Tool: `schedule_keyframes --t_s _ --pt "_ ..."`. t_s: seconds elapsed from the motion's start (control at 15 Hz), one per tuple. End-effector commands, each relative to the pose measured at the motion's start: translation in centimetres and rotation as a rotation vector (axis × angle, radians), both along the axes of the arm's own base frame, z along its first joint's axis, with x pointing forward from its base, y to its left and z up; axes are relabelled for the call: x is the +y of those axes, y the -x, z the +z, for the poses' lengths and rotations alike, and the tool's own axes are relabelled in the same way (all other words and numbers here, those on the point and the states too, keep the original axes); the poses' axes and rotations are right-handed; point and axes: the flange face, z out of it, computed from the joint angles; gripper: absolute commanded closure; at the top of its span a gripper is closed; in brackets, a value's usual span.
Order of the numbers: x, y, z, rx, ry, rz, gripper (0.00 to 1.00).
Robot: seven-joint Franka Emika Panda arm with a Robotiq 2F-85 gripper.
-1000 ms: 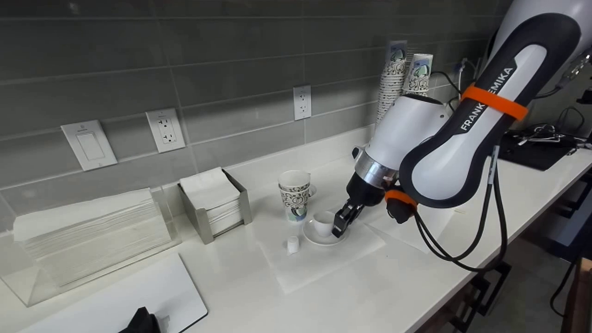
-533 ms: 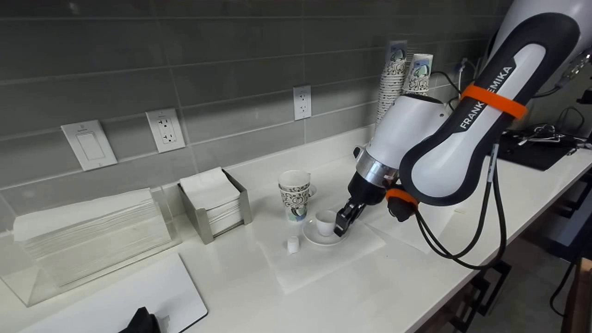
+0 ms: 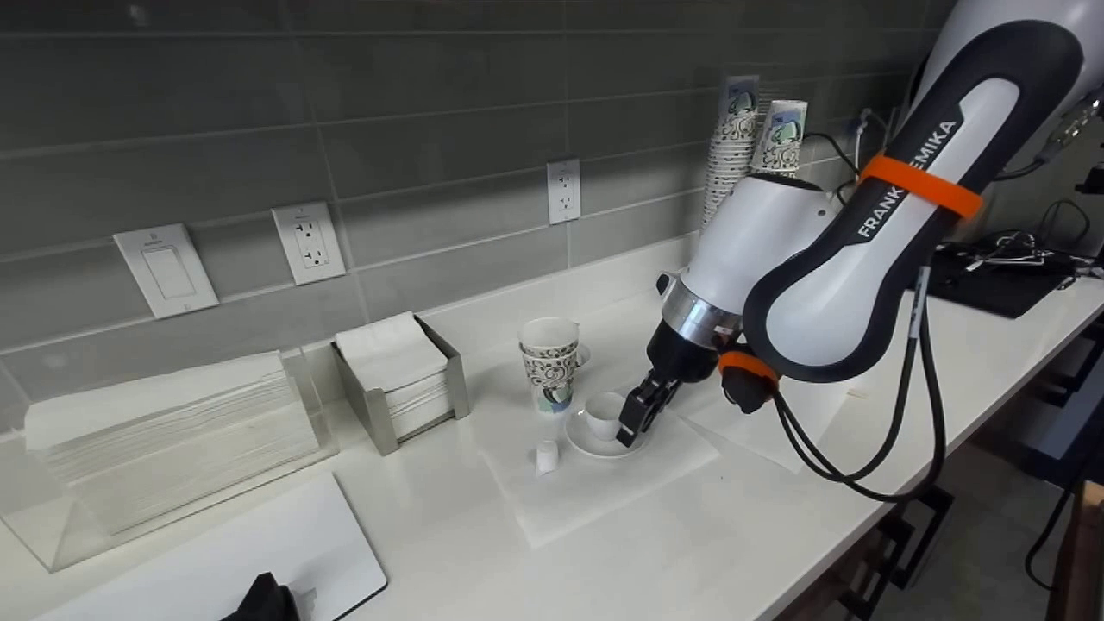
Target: Put the white cup onto the plate
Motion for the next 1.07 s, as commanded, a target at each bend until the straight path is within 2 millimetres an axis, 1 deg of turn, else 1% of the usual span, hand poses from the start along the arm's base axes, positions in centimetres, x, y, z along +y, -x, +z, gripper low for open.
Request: schedule_keyframes --t_s 0.0,0.07,0.2,0.27,0.33,0.47,0.67,0.73,0.8,1.0 --pt "0.8 -0.1 1.2 0.011 0.008 0.032 0.23" --pt "1.2 0.1 1.7 0.031 0.011 0.034 0.15" --pt "1.6 1.1 2.6 0.093 0.056 0.041 0.03" --pt "1.7 1.7 3.2 0.125 0.085 0.040 0.00" --pt "2.0 2.5 4.3 0.146 0.122 0.029 0.00" --pt "2.6 3.1 6.5 0.162 0.174 0.003 0.00" --pt "4.2 3.8 10.8 0.120 0.221 -0.052 0.00" --pt "4.6 4.1 13.1 0.093 0.210 -0.083 0.00" --pt "4.7 4.6 14.7 0.079 0.216 -0.107 0.00" --pt "4.9 7.3 20.2 -0.006 0.211 -0.212 0.00"
